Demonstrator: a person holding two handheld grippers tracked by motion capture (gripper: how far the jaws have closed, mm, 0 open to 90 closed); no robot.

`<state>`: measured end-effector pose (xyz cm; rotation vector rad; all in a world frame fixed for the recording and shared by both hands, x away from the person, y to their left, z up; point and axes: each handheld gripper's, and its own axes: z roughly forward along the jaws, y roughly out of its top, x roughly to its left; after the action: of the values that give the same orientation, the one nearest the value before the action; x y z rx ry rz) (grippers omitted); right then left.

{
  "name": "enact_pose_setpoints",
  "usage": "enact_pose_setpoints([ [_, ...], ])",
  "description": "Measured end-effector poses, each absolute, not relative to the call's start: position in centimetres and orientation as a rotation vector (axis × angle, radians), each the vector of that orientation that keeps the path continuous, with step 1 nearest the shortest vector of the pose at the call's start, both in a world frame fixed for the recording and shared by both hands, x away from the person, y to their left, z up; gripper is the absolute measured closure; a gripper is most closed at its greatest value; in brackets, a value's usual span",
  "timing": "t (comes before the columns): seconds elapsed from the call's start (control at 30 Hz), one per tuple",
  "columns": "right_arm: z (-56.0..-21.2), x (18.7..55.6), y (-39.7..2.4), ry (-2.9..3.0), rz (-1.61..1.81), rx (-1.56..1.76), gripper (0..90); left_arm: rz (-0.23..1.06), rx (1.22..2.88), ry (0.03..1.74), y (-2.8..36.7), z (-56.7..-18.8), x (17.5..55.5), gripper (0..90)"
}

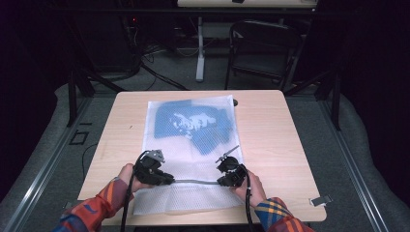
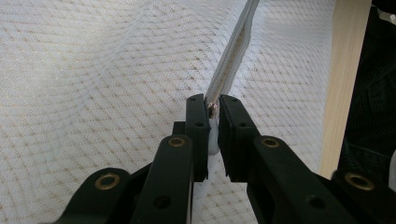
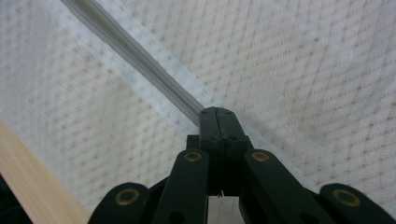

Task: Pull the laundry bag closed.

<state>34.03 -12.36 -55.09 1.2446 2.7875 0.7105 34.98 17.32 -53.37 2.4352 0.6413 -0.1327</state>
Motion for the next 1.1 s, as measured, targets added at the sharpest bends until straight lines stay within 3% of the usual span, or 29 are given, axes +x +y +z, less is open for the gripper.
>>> enact_pose_setpoints([
  [0.57,-54.9,34.2,-7.4,2.849,0.825,1.121,90.0,-0.138,2.442,0.638,15.8,-53.8,35.2,82.8],
  [1.1,-55.9,34.2,-7.1,2.868,0.782,1.096,90.0,-0.156,2.479,0.639,15.8,-54.2,34.9,82.9],
])
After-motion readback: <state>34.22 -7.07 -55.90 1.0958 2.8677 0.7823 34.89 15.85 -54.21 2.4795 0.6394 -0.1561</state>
